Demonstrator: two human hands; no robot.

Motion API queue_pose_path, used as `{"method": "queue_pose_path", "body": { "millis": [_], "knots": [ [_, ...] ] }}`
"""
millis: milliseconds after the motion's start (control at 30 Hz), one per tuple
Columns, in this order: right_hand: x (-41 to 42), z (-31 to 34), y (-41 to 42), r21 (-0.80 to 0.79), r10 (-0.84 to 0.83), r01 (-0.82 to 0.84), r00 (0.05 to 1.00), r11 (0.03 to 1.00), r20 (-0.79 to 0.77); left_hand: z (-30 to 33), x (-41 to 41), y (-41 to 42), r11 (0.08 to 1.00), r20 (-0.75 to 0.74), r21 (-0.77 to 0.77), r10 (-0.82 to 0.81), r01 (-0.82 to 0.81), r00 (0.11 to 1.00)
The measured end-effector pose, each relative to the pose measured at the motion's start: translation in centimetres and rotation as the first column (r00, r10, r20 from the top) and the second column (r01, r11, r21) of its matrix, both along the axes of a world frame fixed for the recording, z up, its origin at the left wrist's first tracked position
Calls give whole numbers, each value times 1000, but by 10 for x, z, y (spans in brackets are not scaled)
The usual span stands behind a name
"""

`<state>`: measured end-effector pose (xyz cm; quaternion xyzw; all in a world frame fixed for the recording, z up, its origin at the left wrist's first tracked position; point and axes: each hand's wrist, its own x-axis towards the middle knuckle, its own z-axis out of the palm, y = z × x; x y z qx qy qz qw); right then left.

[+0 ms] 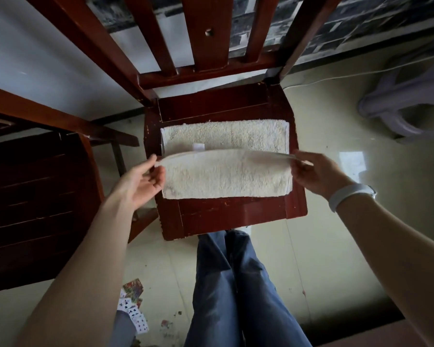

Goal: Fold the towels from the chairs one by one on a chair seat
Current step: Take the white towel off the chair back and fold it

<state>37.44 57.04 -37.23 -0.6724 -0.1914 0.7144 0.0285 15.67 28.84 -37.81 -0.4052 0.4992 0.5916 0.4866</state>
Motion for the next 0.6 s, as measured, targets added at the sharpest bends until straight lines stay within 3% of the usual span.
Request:
{"method": "queue_pose_path", "body": {
  "millis": [100,233,367,433,600],
  "knots": [
    [-25,-5,18,-3,40,-40,999,999,-27,-6,-23,15,993,-49,45,-104,107,993],
    [-50,-16,33,45,48,-47,999,998,-17,-22,-36,28,911,-259,-160,-411,381,874],
    [-62,-32,38,228,278,-303,951,925,137,-42,-44,37,825,-375,-406,-542,392,752],
    [-64,-40,39,294,382,-438,895,850,230,-50,-45,39,817,-419,-444,-552,368,721],
    [-62,-59,42,327,439,-582,796,745,415,-62,-41,46,801,-520,-485,-587,352,620]
  ]
}}
